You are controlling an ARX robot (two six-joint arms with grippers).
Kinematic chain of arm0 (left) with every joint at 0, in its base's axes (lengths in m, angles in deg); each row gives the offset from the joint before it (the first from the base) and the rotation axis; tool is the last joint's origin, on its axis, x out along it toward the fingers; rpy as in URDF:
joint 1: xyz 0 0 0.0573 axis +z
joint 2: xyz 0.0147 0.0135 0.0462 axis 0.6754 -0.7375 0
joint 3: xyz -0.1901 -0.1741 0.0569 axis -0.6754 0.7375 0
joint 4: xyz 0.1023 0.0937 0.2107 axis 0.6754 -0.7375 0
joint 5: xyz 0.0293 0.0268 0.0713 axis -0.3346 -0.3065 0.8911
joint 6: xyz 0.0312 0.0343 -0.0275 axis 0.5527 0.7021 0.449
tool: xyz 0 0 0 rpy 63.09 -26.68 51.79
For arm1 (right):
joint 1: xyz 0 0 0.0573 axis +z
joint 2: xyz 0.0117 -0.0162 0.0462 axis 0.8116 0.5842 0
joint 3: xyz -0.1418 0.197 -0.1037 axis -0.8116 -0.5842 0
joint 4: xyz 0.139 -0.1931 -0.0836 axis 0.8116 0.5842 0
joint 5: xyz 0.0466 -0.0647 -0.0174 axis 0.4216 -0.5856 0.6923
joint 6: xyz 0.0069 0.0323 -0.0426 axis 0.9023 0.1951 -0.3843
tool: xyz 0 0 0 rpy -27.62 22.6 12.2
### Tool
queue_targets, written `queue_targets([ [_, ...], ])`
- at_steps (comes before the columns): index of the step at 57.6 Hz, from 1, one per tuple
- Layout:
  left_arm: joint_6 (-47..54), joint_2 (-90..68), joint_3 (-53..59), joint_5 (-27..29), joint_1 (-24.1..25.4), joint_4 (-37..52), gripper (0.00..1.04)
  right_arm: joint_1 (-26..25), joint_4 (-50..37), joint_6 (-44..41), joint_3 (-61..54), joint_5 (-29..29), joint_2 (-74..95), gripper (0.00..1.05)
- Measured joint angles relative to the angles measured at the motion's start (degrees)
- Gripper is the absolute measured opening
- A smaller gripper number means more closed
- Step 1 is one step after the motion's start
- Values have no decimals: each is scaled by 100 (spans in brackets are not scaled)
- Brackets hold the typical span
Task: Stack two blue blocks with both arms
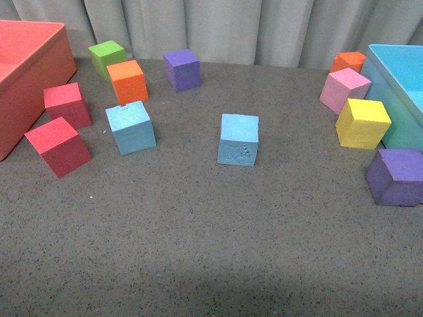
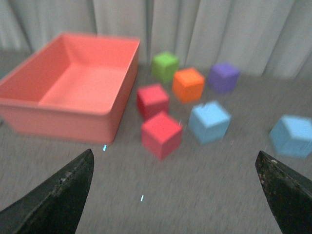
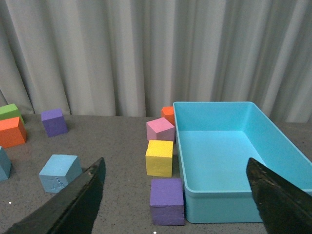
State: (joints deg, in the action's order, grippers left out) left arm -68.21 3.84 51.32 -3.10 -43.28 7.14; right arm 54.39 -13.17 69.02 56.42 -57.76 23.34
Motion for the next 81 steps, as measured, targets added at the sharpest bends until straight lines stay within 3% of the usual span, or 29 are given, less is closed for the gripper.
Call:
queue_targets([
  [3,-76,-638,-26,31,28,345,98,0,2,4,0,2,2,97],
  [13,-527,-4035,-1069,374,-627,2481,98,0,2,2,0,2,0,95],
  [24,-717,-6721,-2330,579,-999,3237,98,0,2,2,0,0,0,95],
  [37,-968,-9322,-4452,590,-1220,2323,98,0,2,2,0,0,0,95],
  [62,-1648,-11217,-6887,533,-1261,321,98,0,2,4,0,0,0,95],
  [81,-2076,-11973,-7949,439,-1248,-564,98,0,2,2,0,2,0,95],
])
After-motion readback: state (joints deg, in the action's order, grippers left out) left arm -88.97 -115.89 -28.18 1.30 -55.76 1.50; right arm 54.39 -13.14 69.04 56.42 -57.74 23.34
